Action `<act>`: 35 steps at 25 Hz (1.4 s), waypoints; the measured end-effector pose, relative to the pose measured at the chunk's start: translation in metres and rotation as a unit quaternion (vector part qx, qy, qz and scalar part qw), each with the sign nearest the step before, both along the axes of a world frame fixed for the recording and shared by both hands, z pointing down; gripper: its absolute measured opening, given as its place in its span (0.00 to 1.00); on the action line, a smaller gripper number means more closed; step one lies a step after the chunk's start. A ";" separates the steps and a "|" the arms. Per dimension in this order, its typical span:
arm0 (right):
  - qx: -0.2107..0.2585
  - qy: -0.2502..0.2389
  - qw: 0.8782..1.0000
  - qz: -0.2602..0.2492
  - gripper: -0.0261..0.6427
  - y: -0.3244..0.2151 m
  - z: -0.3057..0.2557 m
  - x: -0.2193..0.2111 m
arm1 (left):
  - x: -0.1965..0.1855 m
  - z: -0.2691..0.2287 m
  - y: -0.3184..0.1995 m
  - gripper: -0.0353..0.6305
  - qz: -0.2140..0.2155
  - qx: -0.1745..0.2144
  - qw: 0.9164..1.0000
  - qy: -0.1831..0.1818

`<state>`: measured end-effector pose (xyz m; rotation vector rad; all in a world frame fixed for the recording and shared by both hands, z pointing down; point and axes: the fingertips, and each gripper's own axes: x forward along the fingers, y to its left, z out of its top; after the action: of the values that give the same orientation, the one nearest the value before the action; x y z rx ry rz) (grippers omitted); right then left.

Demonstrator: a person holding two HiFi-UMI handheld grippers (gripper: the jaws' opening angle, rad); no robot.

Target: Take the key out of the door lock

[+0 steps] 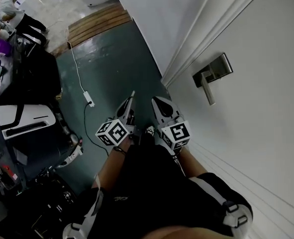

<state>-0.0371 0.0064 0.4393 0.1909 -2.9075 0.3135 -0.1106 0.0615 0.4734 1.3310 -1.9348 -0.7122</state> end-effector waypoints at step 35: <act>0.155 -0.109 0.976 0.106 0.05 0.021 -0.165 -0.036 | -0.032 -0.206 0.031 0.11 0.072 0.060 0.923 -0.373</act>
<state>-0.0733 0.0269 0.2742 0.5507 -3.1436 -0.0991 -0.1429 0.0926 0.2676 2.0038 -2.3461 -0.2527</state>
